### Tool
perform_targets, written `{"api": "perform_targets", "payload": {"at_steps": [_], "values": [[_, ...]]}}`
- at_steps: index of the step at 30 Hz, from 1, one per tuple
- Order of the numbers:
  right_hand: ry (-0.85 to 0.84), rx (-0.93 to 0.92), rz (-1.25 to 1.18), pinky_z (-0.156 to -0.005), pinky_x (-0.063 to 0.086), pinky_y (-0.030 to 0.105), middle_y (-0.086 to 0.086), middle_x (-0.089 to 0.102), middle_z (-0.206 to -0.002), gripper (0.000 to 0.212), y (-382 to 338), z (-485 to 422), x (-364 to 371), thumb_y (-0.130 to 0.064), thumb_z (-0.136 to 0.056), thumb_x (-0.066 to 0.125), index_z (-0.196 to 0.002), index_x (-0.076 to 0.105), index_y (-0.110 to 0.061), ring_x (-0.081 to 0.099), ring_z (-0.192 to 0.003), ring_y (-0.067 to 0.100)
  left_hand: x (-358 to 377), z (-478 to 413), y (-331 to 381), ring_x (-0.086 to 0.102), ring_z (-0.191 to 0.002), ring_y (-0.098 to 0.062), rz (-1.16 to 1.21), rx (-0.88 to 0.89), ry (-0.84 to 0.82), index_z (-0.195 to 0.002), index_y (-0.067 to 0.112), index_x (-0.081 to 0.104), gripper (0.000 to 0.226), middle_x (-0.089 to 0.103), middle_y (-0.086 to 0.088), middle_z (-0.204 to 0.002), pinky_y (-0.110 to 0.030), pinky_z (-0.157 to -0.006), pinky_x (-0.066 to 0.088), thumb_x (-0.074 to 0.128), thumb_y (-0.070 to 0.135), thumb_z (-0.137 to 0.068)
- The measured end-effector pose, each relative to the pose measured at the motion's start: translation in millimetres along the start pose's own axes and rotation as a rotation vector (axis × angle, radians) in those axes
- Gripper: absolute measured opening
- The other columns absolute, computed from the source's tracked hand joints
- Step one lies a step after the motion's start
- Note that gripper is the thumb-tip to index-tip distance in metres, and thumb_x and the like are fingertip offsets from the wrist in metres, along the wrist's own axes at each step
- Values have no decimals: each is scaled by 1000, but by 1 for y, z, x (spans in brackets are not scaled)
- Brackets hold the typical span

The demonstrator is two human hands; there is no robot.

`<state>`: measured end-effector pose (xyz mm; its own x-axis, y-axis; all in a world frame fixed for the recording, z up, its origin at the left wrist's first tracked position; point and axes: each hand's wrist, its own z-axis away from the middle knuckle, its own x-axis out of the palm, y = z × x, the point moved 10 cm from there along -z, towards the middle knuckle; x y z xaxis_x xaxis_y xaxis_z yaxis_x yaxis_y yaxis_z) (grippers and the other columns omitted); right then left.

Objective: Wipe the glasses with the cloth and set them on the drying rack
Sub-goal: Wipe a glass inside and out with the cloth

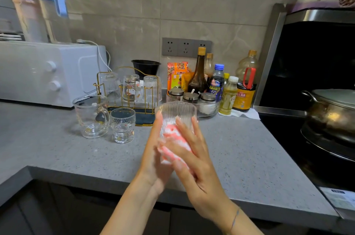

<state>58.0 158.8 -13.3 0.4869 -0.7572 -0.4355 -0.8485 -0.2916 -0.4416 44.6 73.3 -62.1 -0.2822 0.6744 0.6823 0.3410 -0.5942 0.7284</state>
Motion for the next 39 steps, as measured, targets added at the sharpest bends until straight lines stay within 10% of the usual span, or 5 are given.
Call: {"api": "perform_targets", "payload": {"at_steps": [6, 11, 29, 34, 39], "values": [[50, 48, 14, -120, 6, 38, -11, 17, -159, 36, 9, -18, -16, -42, -101, 33, -131, 52, -41, 0, -149, 19, 9, 4, 1, 73, -84, -18, -85, 45, -55, -104, 21, 74, 51, 75, -9, -102, -29, -66, 59, 43, 57, -87], [105, 171, -20, -120, 7, 33, -19, 13, -158, 36, 29, -43, -42, -37, -98, 36, -130, 50, -42, -2, -147, 5, 7, 5, -17, 61, -118, -24, -81, -51, -53, -128, 17, 63, 57, 65, -11, -127, -43, -103, 43, 44, 57, -92], [29, 77, -30, -119, 6, 37, -18, 17, -157, 35, 0, 5, 1, -46, -100, 32, -132, 45, -51, -1, -149, 16, -11, -10, -6, 59, -120, -32, -38, -13, 10, -128, 13, 63, 88, 64, -15, -127, -48, -113, 33, 58, 78, -69], [56, 57, 30, -119, 6, 45, -15, 14, -159, 35, 0, -9, -7, -46, -100, 32, -132, 45, -53, -4, -149, 17, -5, -5, 8, 70, -98, -23, -219, 63, -17, -90, 26, 80, 56, 73, -11, -108, -40, -88, 53, 40, 65, -84], [101, 112, 35, -118, 1, 24, -22, 10, -158, 35, 13, -35, -29, -38, -99, 36, -131, 46, -51, -6, -147, 7, 3, 5, 1, 65, -111, -21, -282, 14, -69, -127, 28, 62, 53, 69, -6, -121, -45, -102, 44, 44, 62, -91]]}}
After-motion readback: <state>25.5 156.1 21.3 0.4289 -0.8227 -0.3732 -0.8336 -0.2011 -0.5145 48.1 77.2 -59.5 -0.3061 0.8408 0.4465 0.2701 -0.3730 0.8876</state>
